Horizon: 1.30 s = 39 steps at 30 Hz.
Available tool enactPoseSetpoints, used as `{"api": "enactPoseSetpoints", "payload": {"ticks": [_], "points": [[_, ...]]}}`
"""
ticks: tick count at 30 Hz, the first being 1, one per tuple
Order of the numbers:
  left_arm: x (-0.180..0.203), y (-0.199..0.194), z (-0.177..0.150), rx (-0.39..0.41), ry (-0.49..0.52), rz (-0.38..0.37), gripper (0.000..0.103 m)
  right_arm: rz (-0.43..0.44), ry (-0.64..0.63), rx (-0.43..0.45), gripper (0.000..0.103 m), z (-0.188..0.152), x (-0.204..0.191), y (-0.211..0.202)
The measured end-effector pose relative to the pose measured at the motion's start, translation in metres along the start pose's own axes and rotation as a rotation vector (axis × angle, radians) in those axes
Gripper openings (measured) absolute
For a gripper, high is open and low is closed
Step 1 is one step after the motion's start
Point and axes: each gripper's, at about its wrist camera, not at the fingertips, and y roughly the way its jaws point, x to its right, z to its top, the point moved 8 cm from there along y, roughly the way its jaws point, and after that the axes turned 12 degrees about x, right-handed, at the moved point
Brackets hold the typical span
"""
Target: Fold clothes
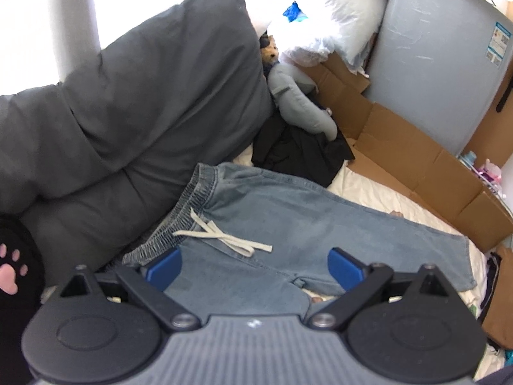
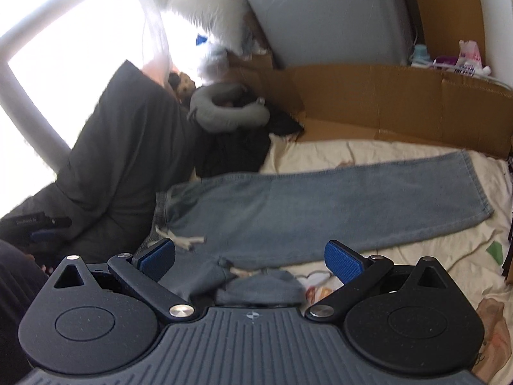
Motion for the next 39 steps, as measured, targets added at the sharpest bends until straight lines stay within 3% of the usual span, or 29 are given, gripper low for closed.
{"api": "enactPoseSetpoints", "payload": {"ticks": [21,30,33,35,39], "points": [[-0.06,0.106,-0.113,-0.234,-0.071,0.028,0.099,0.002,-0.033,-0.345,0.102,-0.157,0.033,0.144],[-0.071,0.138,-0.166,-0.352,-0.118,0.041,0.099,-0.043,0.036,-0.415,0.101,-0.19,0.05,0.194],[-0.071,0.144,-0.173,-0.365,-0.122,0.043,0.099,-0.056,0.076,-0.414,0.093,-0.191,0.051,0.206],[-0.07,0.147,-0.178,-0.377,-0.128,0.034,0.099,-0.053,0.093,-0.429,0.079,-0.195,0.049,0.215],[-0.069,0.153,-0.188,-0.396,-0.139,0.017,0.099,-0.079,0.122,-0.452,0.072,-0.203,0.049,0.231]]}}
